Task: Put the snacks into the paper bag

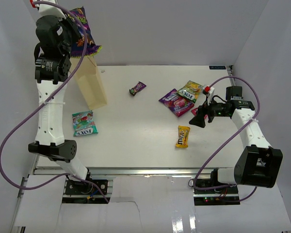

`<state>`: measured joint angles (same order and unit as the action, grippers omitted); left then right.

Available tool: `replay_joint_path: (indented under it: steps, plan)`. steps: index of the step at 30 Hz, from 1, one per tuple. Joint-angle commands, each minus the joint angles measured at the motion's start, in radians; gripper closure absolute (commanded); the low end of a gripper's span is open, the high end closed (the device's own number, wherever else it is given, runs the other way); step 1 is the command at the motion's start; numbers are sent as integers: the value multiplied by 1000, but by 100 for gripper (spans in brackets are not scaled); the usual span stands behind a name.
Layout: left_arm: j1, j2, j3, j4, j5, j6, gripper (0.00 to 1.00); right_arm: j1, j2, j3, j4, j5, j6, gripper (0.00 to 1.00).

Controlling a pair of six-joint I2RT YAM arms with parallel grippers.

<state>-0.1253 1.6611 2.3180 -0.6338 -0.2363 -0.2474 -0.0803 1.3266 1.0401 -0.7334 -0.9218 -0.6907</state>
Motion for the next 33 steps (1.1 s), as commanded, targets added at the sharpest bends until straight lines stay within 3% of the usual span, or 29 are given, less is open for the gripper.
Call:
replay_joint_path:
  steps: [1, 11, 16, 26, 33]
  plan:
    - [24, -29, 29, 212, -86, 86, 100, -7, 2, 9, 0, -51, -16, 8]
    - [78, 2, 43, 296, -127, 195, 100, -9, 11, -9, -1, -72, -9, 7]
    - [98, -6, -46, 329, -123, 244, 100, -9, 17, 0, -1, -74, -4, 7]
    - [110, 52, -114, 332, -3, 258, 100, -18, 16, 11, -1, -71, -3, 7]
    - [110, 32, -252, 335, 75, 226, 100, -29, 17, 0, 0, -75, -4, 7]
